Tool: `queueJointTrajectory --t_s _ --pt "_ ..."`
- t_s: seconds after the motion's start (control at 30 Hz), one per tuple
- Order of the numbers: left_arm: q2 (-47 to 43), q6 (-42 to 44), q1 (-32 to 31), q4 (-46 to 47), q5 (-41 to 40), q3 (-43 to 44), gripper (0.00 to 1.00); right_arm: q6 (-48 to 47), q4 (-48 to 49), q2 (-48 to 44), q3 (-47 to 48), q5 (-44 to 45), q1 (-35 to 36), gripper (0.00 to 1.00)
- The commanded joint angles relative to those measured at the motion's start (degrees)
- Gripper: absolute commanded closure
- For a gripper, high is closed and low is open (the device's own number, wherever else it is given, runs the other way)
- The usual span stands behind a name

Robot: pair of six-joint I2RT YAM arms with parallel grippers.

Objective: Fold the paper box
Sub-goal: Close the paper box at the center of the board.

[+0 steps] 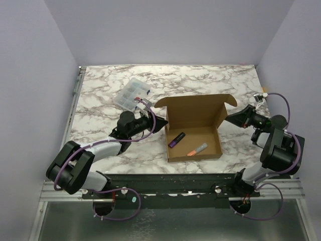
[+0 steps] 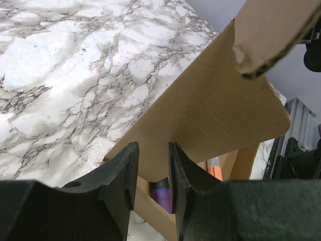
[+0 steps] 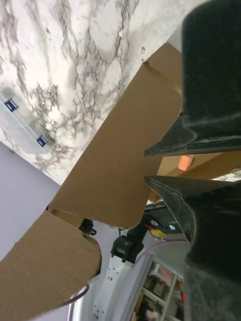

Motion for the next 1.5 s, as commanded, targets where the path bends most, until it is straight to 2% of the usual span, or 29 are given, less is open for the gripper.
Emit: queueJointTrajectory --t_s 0.0,0.27,0.47,0.57,0.7,0.93,1.07,1.17,1.27,1.37,1.47 --pt "-1.44 -0.73 0.35 1.75 1.29 -0.65 0.64 1.74 15.50 2.59 1.25 -10.56 4.35 0.74" --pt "-1.77 -1.39 0.35 1.83 1.00 -1.36 0.64 -0.37 15.50 2.50 -1.06 -11.46 7.60 0.75" --pt "-1.82 -1.90 0.37 2.01 1.16 -1.41 0.64 -0.79 15.50 7.91 0.37 -8.25 8.06 0.75" --pt "-3.74 -2.00 0.35 2.01 0.89 -2.52 0.64 -2.50 15.50 8.43 0.43 -11.69 7.97 0.75" --pt "-6.91 -3.15 0.50 1.01 0.60 -3.99 0.64 -5.91 15.50 4.67 -1.62 -15.89 7.04 0.73" --pt "-13.98 -9.95 0.52 -5.22 -0.42 -6.56 0.63 -7.09 15.59 5.66 -2.24 -16.26 5.81 0.73" --pt "-22.54 -11.09 0.53 -14.33 -2.36 -6.17 0.63 -7.42 15.59 6.83 -2.59 -16.28 5.81 0.73" --pt "-28.42 -8.43 0.53 -25.79 -5.87 0.29 0.60 -7.35 15.55 7.25 -2.35 -16.24 5.76 0.73" --pt "-28.23 -3.31 0.53 -35.55 -9.58 14.85 0.47 -7.43 15.50 7.78 -2.37 -16.16 5.81 0.73" --pt "-20.46 1.20 0.53 -42.23 -8.21 29.10 0.43 -7.39 15.50 8.25 -2.16 -16.18 5.73 0.73" --pt "-8.68 5.11 0.53 -48.96 -5.84 42.60 0.42 -7.22 15.50 8.72 -1.83 -16.17 5.76 0.73"
